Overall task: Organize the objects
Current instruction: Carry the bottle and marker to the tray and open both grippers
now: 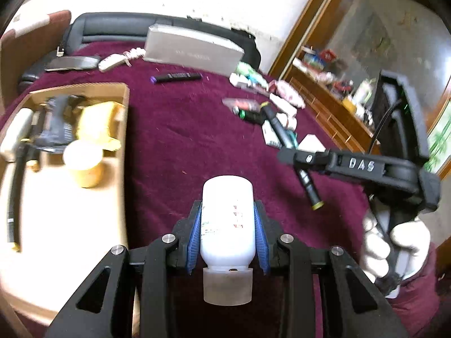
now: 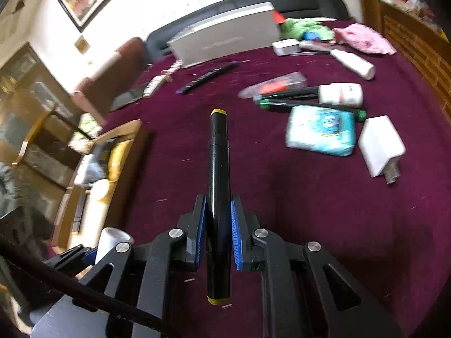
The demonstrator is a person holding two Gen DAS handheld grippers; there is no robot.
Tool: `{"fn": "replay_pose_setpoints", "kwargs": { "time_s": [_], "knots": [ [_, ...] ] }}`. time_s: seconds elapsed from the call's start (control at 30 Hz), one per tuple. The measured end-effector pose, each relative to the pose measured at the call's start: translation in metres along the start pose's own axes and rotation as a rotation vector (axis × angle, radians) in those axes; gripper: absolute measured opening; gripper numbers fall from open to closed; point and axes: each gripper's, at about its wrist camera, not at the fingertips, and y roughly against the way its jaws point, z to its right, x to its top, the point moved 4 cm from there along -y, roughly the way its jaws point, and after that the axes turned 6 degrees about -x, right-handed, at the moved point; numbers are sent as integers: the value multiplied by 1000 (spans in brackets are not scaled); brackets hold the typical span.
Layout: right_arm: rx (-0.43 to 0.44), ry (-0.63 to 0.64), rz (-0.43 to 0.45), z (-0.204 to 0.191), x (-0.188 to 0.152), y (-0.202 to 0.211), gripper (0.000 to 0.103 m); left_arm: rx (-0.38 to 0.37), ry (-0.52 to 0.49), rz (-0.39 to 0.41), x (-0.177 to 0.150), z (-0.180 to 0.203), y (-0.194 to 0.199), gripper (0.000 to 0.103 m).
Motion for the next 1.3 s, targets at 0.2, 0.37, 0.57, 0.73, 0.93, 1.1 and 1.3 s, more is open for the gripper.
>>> {"fn": "replay_pose_setpoints", "kwargs": {
  "time_s": [0.2, 0.37, 0.57, 0.73, 0.93, 1.1, 1.3],
  "knots": [
    [170, 7, -64, -55, -9, -11, 14, 103, 57, 78, 14, -54, 56, 29],
    [251, 11, -138, -103, -18, -38, 14, 205, 135, 63, 16, -111, 68, 29],
    [298, 55, -221, -155, -32, -71, 14, 272, 181, -3, 8, -153, 50, 29],
    [290, 99, -279, -182, -41, -99, 14, 271, 210, -49, 6, -167, 32, 29],
    [253, 126, -277, -188, -43, -115, 14, 245, 249, -35, 9, -172, 29, 29],
    [225, 146, -255, -187, -41, -117, 14, 169, 337, 11, 10, -183, 32, 30],
    [192, 185, -206, -189, -44, -110, 16, 149, 366, 85, 13, -181, 52, 36]
  ]
}}
